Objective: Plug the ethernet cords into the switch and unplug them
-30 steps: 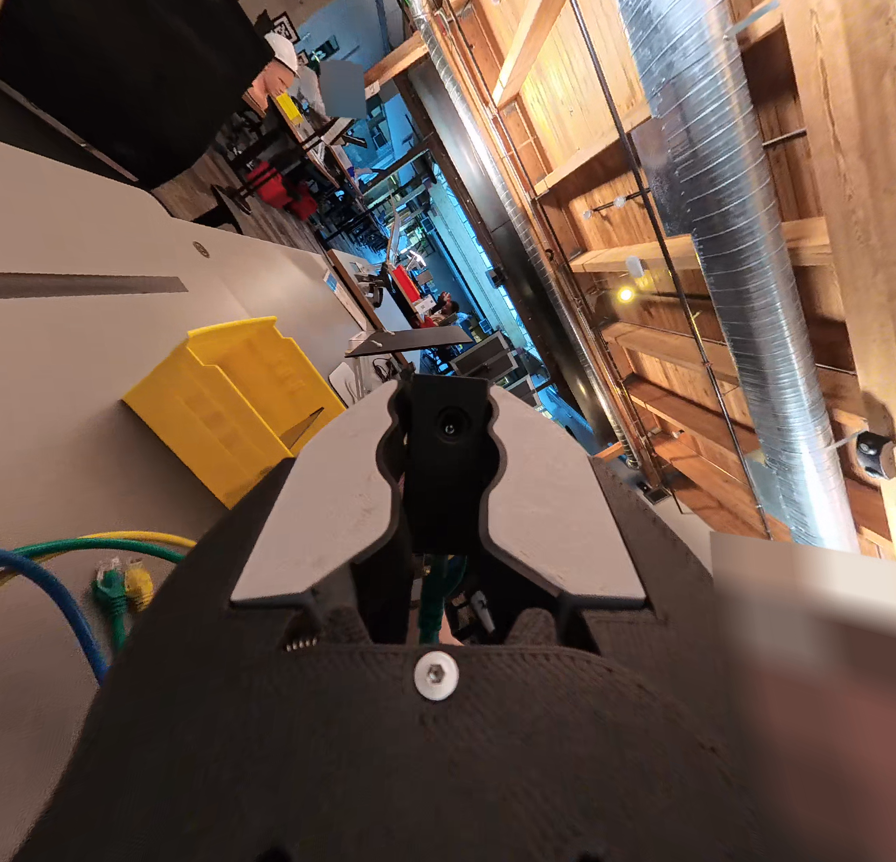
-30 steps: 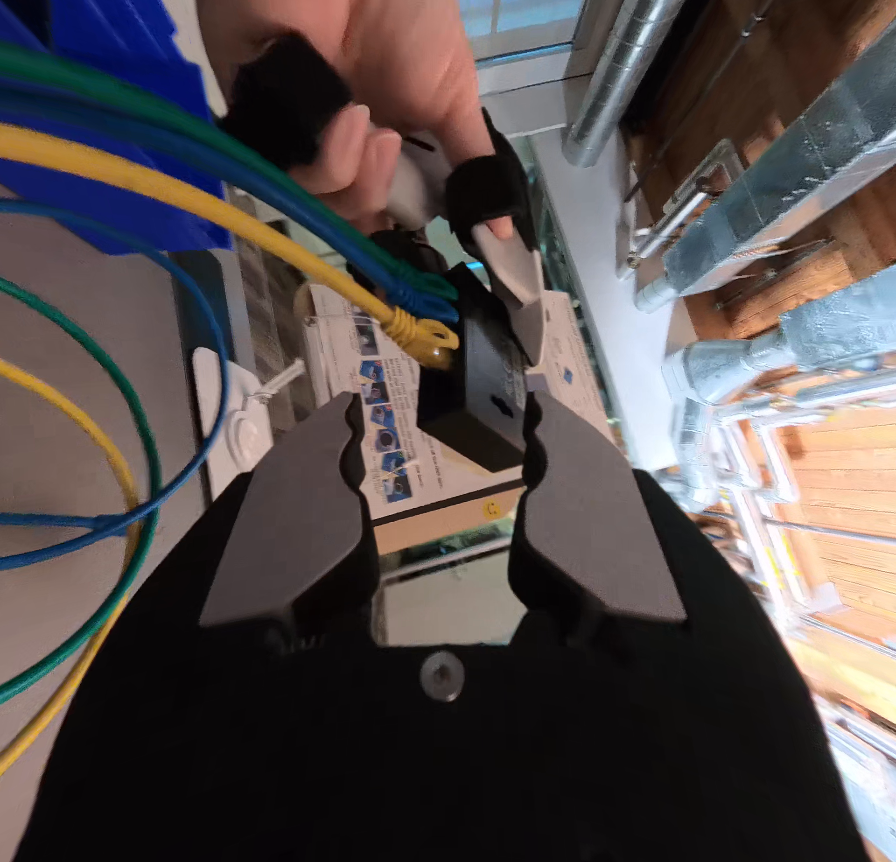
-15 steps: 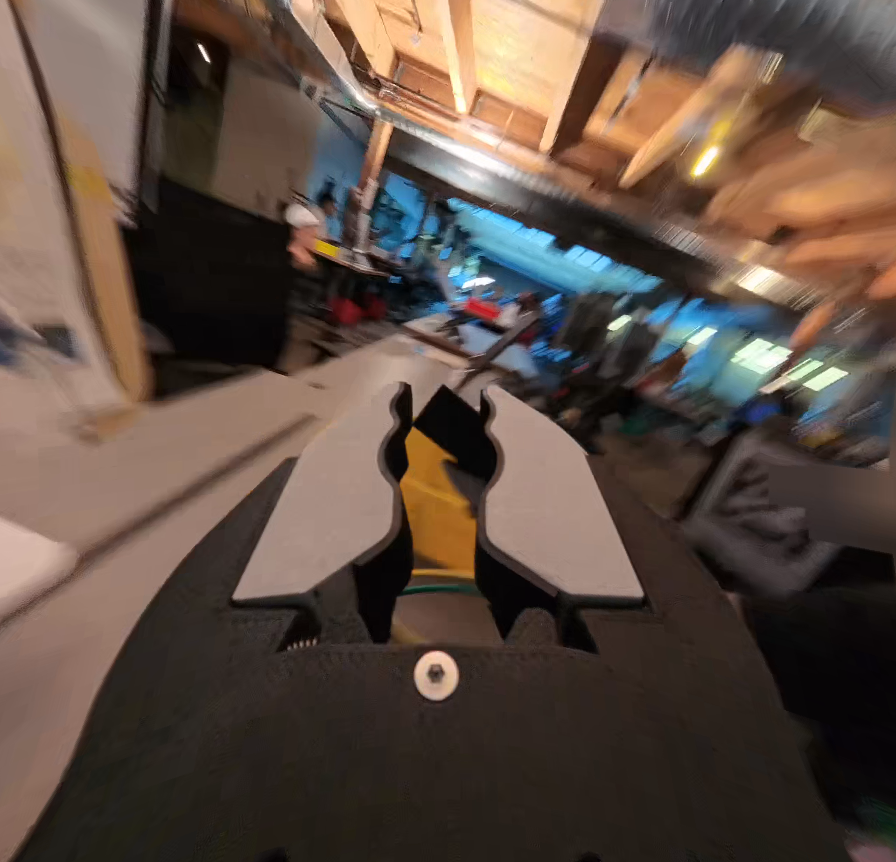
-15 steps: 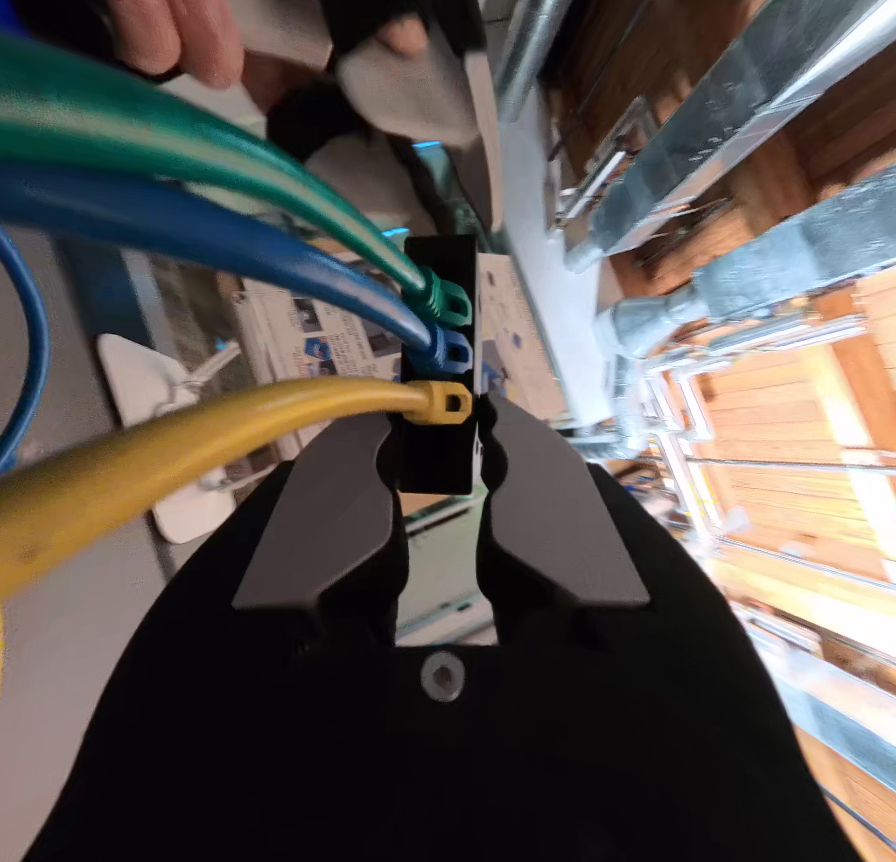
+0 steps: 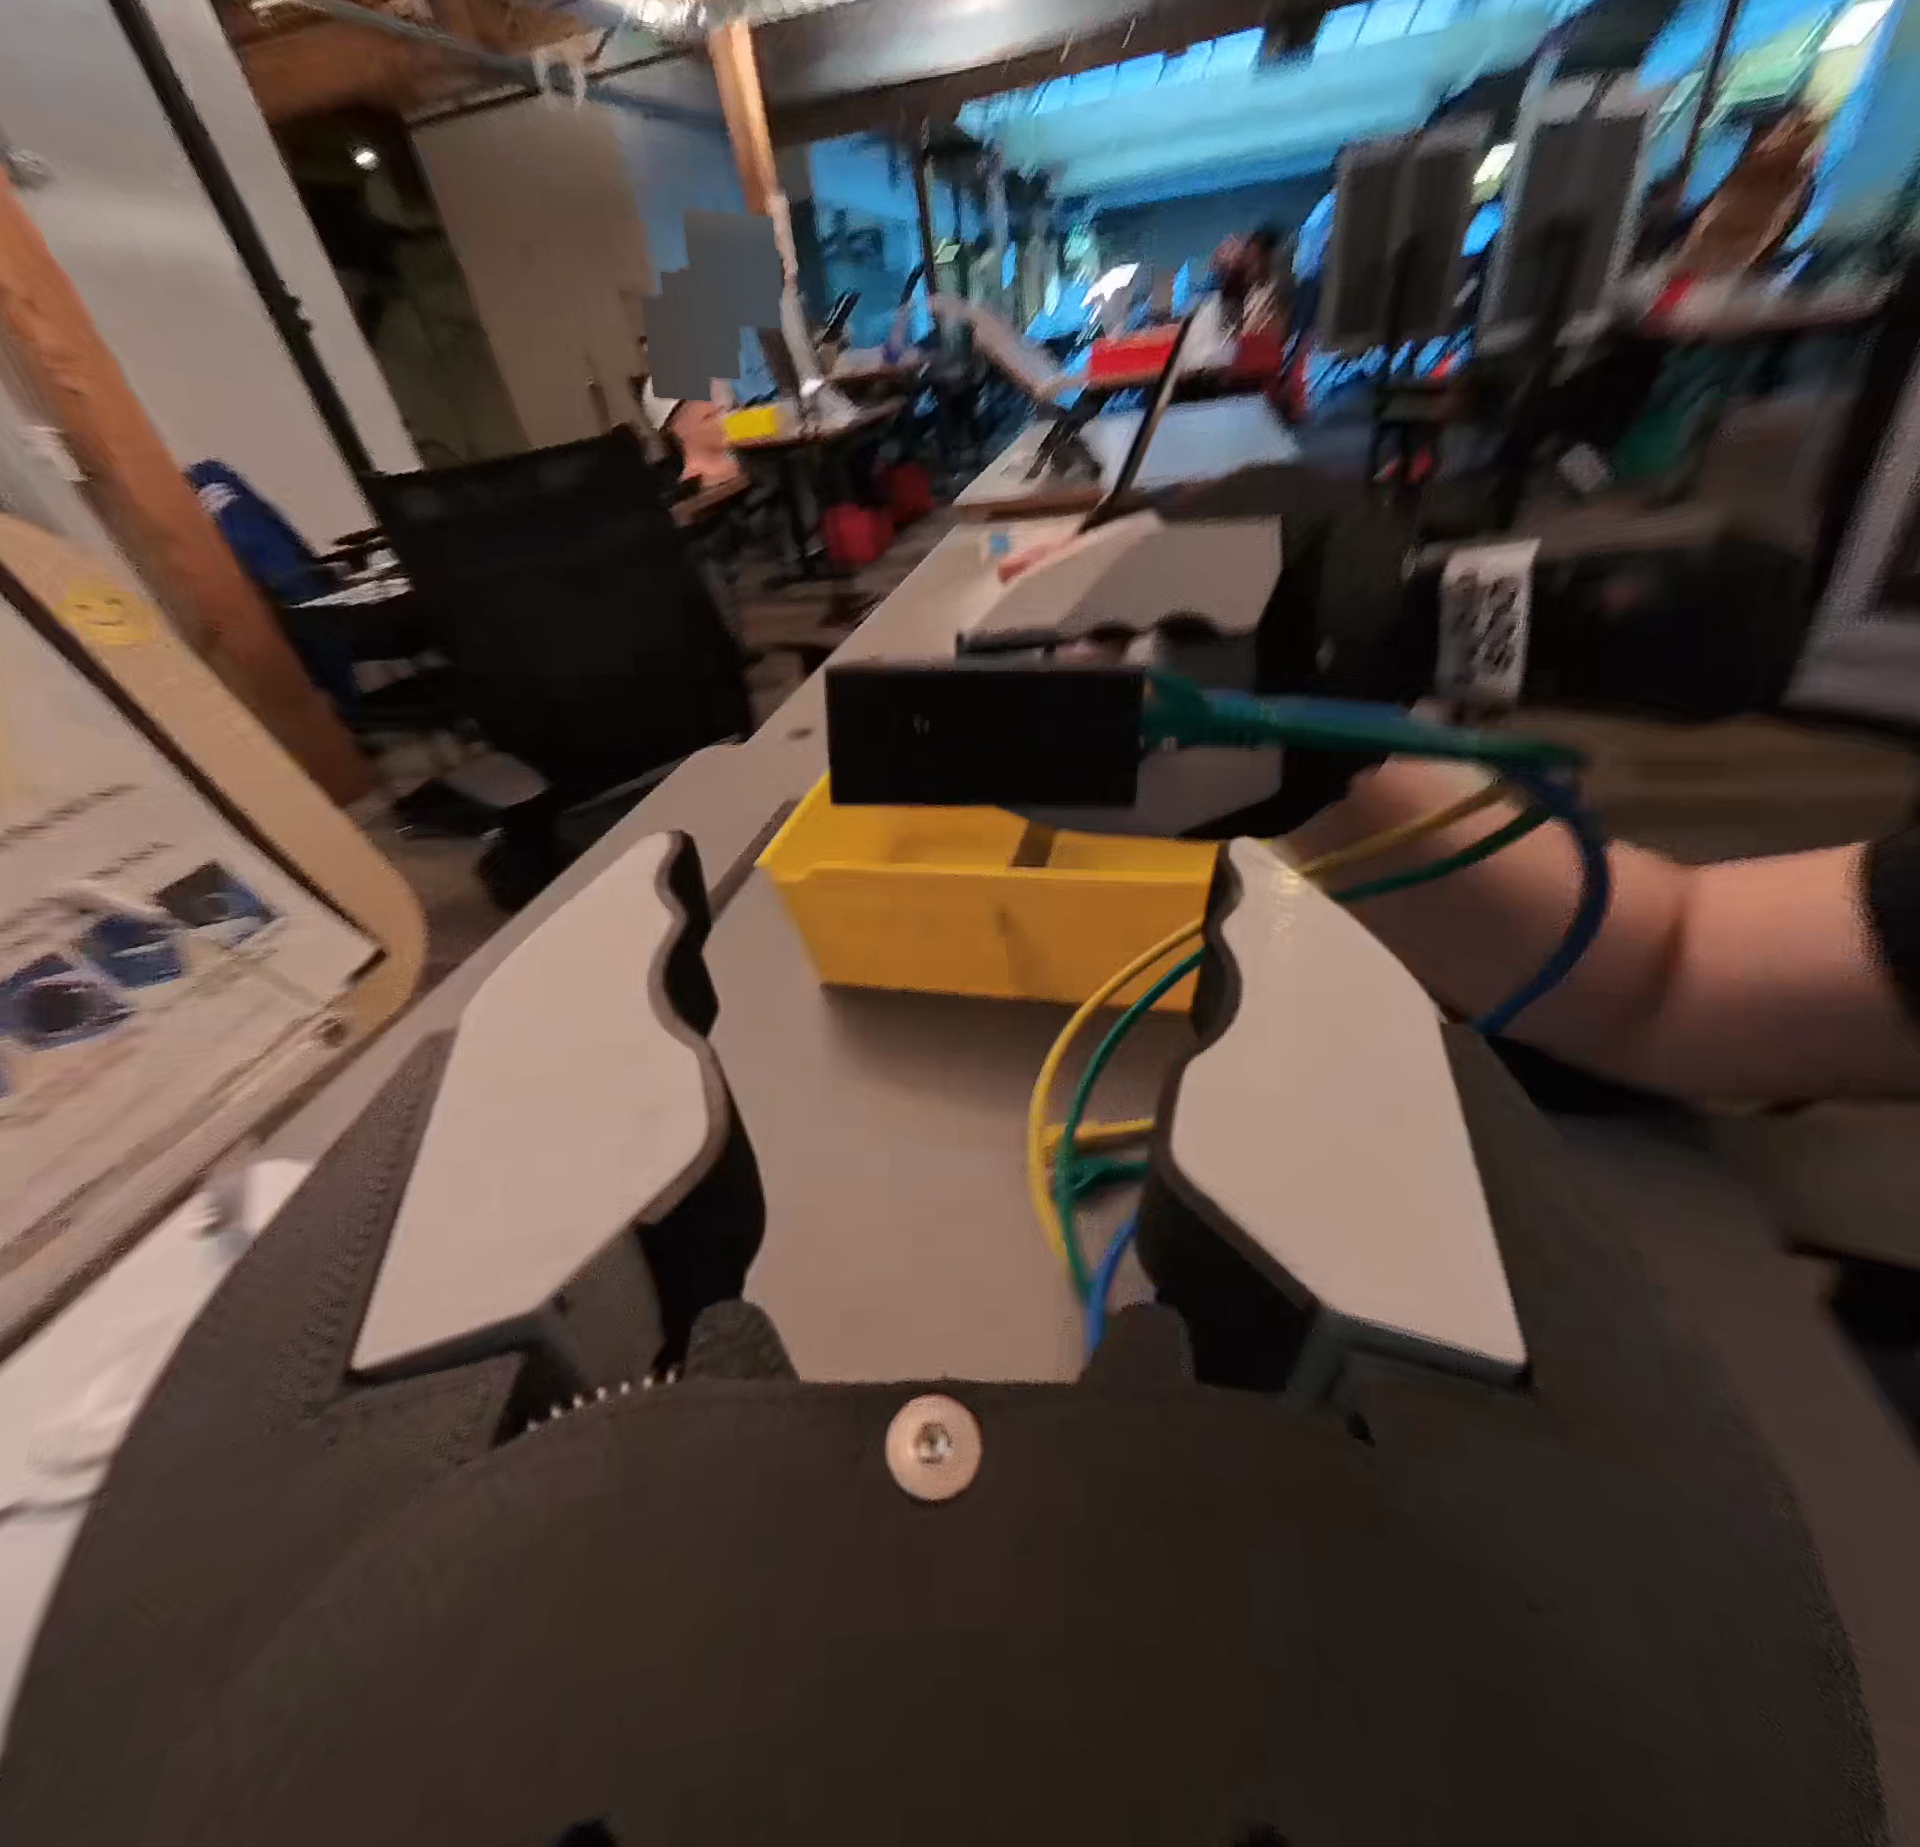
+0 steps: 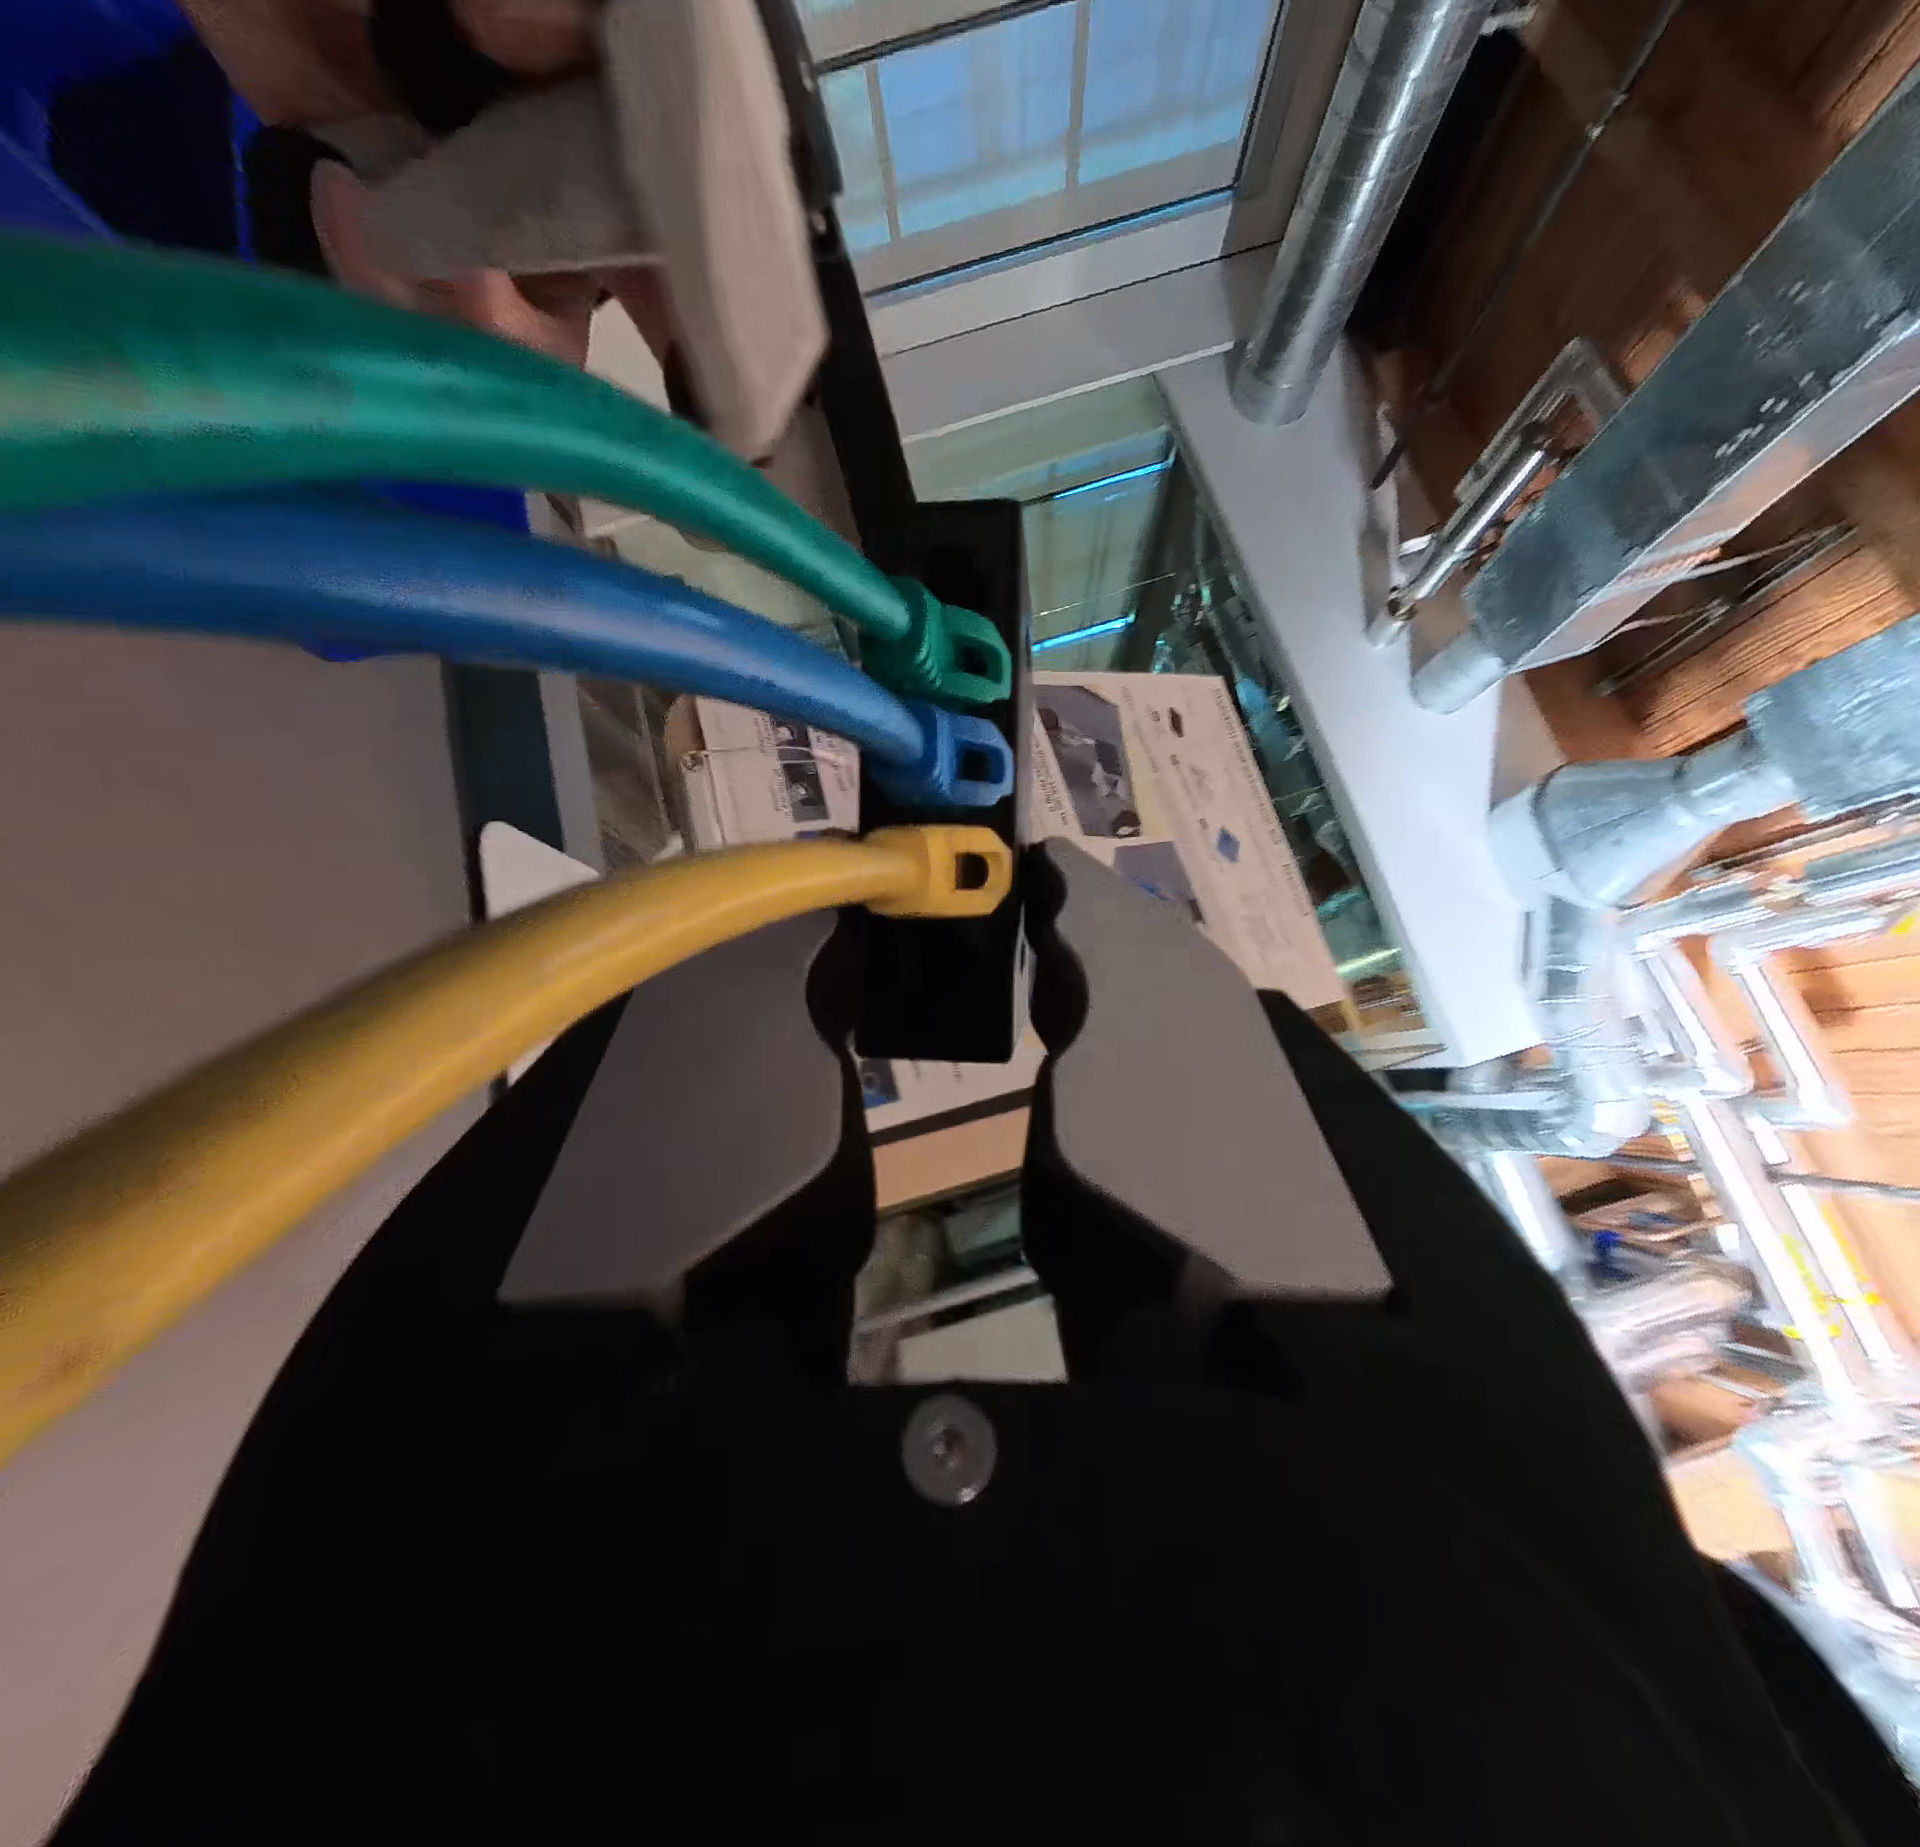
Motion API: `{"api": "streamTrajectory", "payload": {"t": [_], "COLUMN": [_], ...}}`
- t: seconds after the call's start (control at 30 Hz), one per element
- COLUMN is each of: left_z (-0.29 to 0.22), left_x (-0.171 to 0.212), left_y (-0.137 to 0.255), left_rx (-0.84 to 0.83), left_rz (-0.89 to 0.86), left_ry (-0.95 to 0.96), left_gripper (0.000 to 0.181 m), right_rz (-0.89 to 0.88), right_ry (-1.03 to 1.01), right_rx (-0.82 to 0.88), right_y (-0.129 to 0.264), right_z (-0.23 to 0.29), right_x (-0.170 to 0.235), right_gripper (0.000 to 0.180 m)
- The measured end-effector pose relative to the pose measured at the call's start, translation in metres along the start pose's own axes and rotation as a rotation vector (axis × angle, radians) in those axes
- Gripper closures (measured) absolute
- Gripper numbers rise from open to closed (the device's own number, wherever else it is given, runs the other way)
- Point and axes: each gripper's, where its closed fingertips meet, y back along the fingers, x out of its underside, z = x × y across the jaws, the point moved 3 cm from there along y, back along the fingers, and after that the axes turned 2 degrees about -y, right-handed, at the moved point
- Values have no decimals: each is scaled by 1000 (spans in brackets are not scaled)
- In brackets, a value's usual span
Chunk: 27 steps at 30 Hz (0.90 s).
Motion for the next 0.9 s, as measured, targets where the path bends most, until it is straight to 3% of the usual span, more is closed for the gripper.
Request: {"api": "streamTrajectory", "payload": {"t": [0.2,0.27,0.47,0.5,0.53,0.63,0.73,0.9], "left_z": [-6,-12,-15,-14,-11,-1,-9,-30], "left_x": [3,6,7,9,12,25,28,34], "left_y": [4,4,1,2,2,2,-10,-21], "left_rx": [63,90,61,36,-15,-208,-292,-265], "left_rz": [20,33,56,70,110,287,310,261], "left_ry": [-17,-57,-155,-205,-272,-589,-805,-1010], "left_gripper": [99,121,120,116,97,79,90,138], "right_rz": [-22,-10,-6,-7,-2,19,-21,-16], "right_ry": [128,166,182,167,151,70,-28,-114], "right_rx": [-34,-35,-43,-51,-50,-127,-227,-429], "right_y": [-7,-9,-6,-5,-4,1,6,12], "right_z": [17,21,19,18,15,13,16,35], "right_x": [-18,-19,-17,-18,-17,-12,-16,-22], "right_gripper": [151,151,150,151,151,151,151,150]}}
